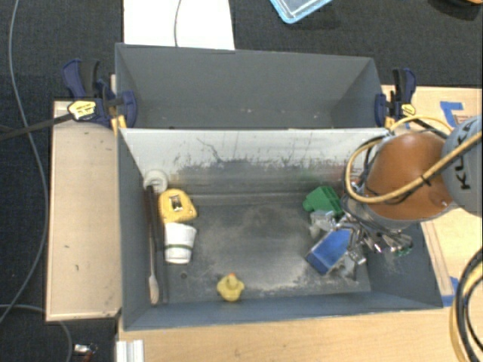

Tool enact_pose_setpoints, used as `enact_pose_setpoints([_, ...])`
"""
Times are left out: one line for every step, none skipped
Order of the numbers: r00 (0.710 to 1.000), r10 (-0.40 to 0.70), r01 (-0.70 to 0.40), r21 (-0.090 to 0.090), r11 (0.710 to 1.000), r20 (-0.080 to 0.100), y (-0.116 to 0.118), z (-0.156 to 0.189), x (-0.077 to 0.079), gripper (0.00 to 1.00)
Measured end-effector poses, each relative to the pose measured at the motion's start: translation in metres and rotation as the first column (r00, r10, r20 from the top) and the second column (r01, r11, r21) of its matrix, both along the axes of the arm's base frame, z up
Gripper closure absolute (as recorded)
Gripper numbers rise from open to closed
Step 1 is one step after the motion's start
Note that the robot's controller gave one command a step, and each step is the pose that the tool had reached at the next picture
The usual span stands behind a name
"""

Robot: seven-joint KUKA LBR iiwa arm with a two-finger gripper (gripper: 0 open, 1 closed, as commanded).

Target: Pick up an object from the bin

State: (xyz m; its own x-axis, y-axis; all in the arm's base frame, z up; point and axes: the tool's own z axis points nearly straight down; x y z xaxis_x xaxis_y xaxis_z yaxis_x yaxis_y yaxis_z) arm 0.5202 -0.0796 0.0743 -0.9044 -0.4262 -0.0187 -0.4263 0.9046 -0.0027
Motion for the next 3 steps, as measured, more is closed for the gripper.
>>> enact_pose_setpoints([0.985, -0.171, 0.172, 0.018, 0.985, -0.035, -0.045, -0.002, 0.026, 1.00])
enact_pose_setpoints([0.984, -0.173, 0.174, 0.018, 0.985, -0.035, -0.045, -0.002, 0.026, 1.00])
enact_pose_setpoints([0.964, -0.265, 0.266, 0.013, 0.964, -0.020, -0.039, 0.072, 0.043, 1.00])
